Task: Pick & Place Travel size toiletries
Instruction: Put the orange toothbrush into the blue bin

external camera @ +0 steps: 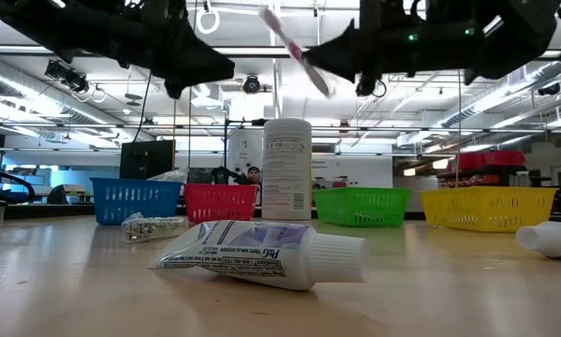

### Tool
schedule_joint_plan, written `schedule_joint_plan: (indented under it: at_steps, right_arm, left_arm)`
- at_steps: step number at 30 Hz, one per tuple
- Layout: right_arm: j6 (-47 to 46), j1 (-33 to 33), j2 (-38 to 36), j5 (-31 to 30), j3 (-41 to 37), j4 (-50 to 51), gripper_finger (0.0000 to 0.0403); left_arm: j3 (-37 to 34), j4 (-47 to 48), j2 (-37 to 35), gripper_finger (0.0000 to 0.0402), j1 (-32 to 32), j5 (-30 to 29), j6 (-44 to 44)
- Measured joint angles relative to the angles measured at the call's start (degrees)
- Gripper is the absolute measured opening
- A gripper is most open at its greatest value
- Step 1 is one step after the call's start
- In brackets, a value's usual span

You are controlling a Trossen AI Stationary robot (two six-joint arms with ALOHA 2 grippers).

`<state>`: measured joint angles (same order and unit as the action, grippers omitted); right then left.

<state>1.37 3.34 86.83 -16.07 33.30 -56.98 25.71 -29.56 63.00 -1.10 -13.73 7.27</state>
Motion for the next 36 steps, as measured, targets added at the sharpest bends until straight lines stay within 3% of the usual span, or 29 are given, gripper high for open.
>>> schedule_joint_plan:
  at_steps: [4, 8, 12, 22, 28, 36]
  right_arm:
    - [-0.50, -3.78, -0.02, 9.77, 0.00, -3.00, 0.0007]
    - [-2.22, -6.18, -0.02, 13.40, 0.00, -4.07, 0.0007]
    - [-3.08, -7.31, -0.02, 16.45, 0.00, -3.93, 0.0008]
    - [-3.50, -7.33, -0.04, 16.82, 0.04, -1.72, 0.0009]
    - [-3.48, -7.33, -0.07, 16.78, 0.04, -0.33, 0.0009]
    - [-2.47, -7.34, -0.07, 16.69, 0.04, 1.14, 0.0010]
  left_arm:
    - [0.00, -3.99, 0.00, 0.0113, 0.20, 0.65, 0.31]
    - [0.07, -9.41, 1.31, 0.0128, 0.90, 0.90, 0.42]
    - [1.05, -17.90, 7.30, 0.0151, 1.61, 2.59, 0.46]
    - [11.82, -24.38, 24.57, 0.0183, 2.60, 2.65, -1.66]
    - [14.83, -23.92, 26.16, 0.0167, 2.60, 2.64, -4.61]
    - [14.88, -23.42, 26.14, 0.0113, 2.60, 2.20, -4.71]
